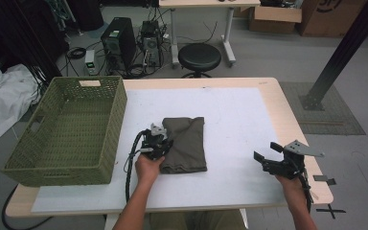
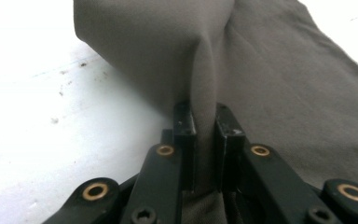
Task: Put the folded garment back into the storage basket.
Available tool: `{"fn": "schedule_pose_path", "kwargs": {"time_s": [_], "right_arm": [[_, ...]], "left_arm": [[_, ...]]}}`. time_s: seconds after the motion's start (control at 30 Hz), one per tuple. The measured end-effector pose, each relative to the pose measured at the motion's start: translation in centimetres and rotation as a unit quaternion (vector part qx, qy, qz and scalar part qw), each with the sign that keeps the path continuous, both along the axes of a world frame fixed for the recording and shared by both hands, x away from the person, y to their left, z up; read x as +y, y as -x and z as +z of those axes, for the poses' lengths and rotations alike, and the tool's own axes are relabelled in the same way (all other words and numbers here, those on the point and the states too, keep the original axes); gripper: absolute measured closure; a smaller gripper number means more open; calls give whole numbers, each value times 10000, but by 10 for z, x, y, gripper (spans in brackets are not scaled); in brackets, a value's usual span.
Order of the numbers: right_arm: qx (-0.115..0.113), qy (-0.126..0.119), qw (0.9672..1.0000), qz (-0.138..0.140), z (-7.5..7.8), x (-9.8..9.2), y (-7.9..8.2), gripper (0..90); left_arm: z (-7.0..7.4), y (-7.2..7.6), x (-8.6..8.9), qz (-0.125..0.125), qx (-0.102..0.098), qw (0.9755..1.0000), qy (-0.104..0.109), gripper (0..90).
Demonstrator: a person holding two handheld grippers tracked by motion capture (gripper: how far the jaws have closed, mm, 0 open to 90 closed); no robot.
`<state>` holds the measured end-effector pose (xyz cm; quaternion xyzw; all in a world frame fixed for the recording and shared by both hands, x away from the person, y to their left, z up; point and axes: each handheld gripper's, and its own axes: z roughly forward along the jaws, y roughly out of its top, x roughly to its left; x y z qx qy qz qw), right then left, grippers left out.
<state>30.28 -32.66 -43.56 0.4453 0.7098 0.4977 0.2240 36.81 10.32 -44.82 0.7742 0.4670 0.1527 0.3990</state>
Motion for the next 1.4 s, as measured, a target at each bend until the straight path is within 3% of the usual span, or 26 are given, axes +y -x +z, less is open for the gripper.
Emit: {"fn": "schedule_pose_path", "kwargs": {"time_s": [0.13,0.27,0.37,0.5,0.6,0.73,0.87,0.9,0.93,0.97,1.0,1.03,1.1,1.33,1.4], "right_arm": [[14,-32,10000,-4,-1,0,0,157],[21,-27,10000,14,-1,1,-1,157],[14,-26,10000,21,-1,1,-1,157],[6,-41,10000,13,0,0,-1,157],[5,-35,10000,21,1,0,-1,157],[2,-64,10000,19,2,-1,-1,157],[-11,-112,9999,33,3,0,-2,157],[-10,-108,9999,38,3,0,-2,157],[-6,-110,9999,40,3,0,-2,157],[-8,-114,9999,39,3,1,-2,157],[-12,-115,9999,47,3,1,-3,157],[-12,-112,9999,50,4,1,-3,157],[-22,-112,9999,49,5,1,-3,157],[-34,-121,9999,54,7,2,-5,157],[-27,-120,9999,54,7,2,-5,157]], "left_arm": [[1,1,5,-164,-131,9993,294,829],[4,6,12,-314,-488,9968,541,829],[10,11,15,-571,-906,9920,665,829],[24,17,17,-846,-1374,9826,920,829],[36,20,20,-1008,-1554,9772,1042,830],[57,22,23,-1126,-1679,9727,1141,832],[79,24,27,-1328,-1913,9626,1386,832],[85,24,29,-1375,-1978,9605,1396,832],[85,24,29,-1375,-1978,9605,1396,833],[96,24,32,-1471,-2082,9569,1389,832],[96,24,32,-1471,-2082,9569,1389,833],[107,23,34,-1547,-2202,9536,1348,833],[117,23,38,-1611,-2272,9506,1367,833],[137,22,48,-1627,-2421,9463,1393,833],[145,22,56,-1621,-2484,9441,1442,833]]}}
